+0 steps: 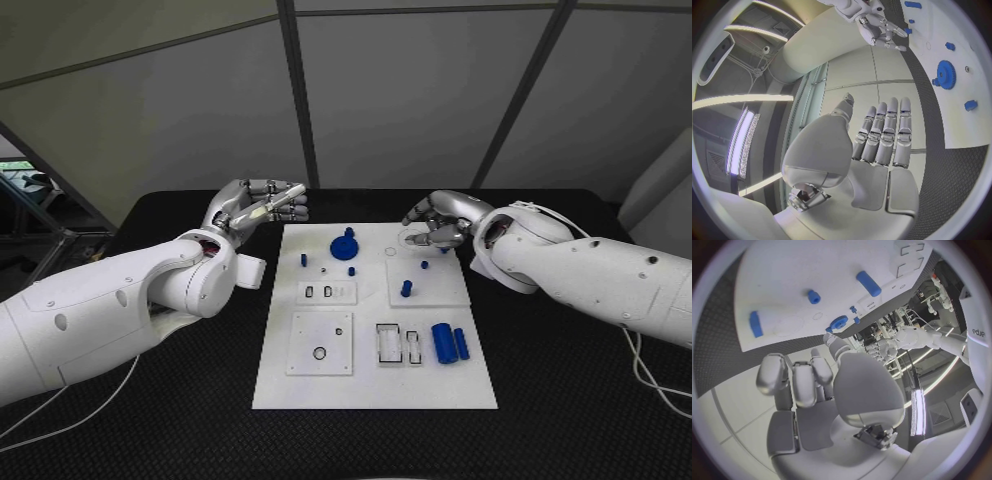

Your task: Assemble the parts on the task board

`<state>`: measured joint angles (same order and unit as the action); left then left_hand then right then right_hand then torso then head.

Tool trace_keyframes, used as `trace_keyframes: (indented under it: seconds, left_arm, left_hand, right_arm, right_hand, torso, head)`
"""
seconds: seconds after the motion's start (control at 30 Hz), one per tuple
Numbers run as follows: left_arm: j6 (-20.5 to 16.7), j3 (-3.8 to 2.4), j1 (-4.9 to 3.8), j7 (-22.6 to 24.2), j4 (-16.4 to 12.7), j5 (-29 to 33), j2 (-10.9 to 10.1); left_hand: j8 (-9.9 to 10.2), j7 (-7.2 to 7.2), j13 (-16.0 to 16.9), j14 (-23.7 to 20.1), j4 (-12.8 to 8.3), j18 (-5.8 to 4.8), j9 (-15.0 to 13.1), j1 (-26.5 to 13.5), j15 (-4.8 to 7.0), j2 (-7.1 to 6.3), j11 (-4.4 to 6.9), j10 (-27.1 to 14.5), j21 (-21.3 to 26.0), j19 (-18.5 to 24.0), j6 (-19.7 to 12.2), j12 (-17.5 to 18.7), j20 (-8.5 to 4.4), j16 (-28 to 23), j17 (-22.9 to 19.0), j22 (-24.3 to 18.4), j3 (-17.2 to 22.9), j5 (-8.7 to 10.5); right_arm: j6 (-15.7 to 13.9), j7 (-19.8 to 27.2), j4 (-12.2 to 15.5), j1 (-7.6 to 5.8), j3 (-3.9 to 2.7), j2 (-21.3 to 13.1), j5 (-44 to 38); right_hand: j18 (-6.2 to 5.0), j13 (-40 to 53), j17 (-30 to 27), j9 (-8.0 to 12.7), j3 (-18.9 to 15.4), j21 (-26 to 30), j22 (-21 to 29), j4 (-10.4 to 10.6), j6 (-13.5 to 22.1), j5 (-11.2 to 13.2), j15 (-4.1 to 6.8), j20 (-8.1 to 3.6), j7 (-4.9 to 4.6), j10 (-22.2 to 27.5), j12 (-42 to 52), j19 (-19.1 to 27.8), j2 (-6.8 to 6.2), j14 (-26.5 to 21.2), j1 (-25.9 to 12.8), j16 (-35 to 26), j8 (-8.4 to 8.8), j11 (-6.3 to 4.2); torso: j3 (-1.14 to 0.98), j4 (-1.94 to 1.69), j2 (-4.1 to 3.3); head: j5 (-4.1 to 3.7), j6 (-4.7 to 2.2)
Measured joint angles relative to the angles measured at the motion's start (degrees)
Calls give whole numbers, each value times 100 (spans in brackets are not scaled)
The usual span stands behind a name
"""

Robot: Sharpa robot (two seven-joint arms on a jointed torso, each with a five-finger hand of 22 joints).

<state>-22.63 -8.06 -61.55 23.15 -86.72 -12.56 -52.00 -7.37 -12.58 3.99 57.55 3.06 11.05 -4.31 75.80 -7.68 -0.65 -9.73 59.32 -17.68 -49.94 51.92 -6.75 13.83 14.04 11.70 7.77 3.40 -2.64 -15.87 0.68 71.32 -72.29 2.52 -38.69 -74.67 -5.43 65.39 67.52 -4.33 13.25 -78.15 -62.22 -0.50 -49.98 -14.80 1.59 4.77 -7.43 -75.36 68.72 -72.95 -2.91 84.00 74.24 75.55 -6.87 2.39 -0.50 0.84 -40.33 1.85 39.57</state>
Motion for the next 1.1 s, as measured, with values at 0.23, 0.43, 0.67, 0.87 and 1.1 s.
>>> trace_keyframes:
  seconds: [0.23,0.43,0.67,0.87,1.1]
  left_arm:
    - [11,2,7,1,111,0,34]
    - [24,5,23,2,171,0,81]
    - [35,7,46,1,224,2,109]
    - [46,8,65,1,246,3,118]
    - [58,8,76,1,265,4,135]
  left_hand:
    - [0,21,0,0,-16,1,0,23,0,22,0,0,4,20,21,0,-20,-7,6,-5,-16,0]
    - [0,21,0,0,-16,1,0,22,0,22,0,0,4,20,20,0,-20,-7,5,-10,-16,0]
    - [0,20,0,0,-15,1,-1,22,0,22,0,0,4,41,20,0,1,-6,5,-9,-15,0]
    - [-1,20,0,0,-15,0,-1,22,0,22,0,0,3,41,20,0,1,-6,4,-9,-15,0]
    - [-1,20,0,0,-15,1,-1,22,0,22,0,0,3,41,20,0,1,-6,8,-12,-15,0]
  right_arm:
    - [77,435,25,-2,3,-552,1073]
    - [101,604,-13,-8,3,-710,1761]
    - [134,674,-186,-5,5,-665,2117]
    - [68,714,-467,-1,7,-557,2179]
    - [-2,704,-717,0,7,-405,1552]
  right_hand:
    - [-485,-3214,-3507,27,655,2604,3361,-120,-3,0,-62,52,-3,1634,-3552,2051,-153,-1372,273,-3874,159,-30]
    - [-484,-4787,-4550,30,1258,3973,4227,-130,-91,0,-514,418,-137,1443,-5290,2351,-360,-2082,268,-5757,225,359]
    - [-484,-5738,-5279,0,1484,4896,5037,-354,-287,147,-472,338,-272,938,-6025,1082,-398,-1605,421,-6534,220,419]
    - [-445,-5406,-4744,-49,940,3470,3801,-489,-646,233,-12,-35,-81,-314,-5338,-415,-540,-63,375,-5543,89,58]
    - [97,772,625,19,246,149,-322,-405,-674,-98,51,-139,16,-793,909,-812,-456,3,66,52,59,26]
  torso:
    - [-5,52,33]
    - [-12,75,40]
    - [-14,75,37]
    - [-14,67,34]
    - [-14,58,32]
  head:
    - [-105,-46]
    - [-184,-69]
    - [-266,-57]
    - [-290,-40]
    - [-311,-24]
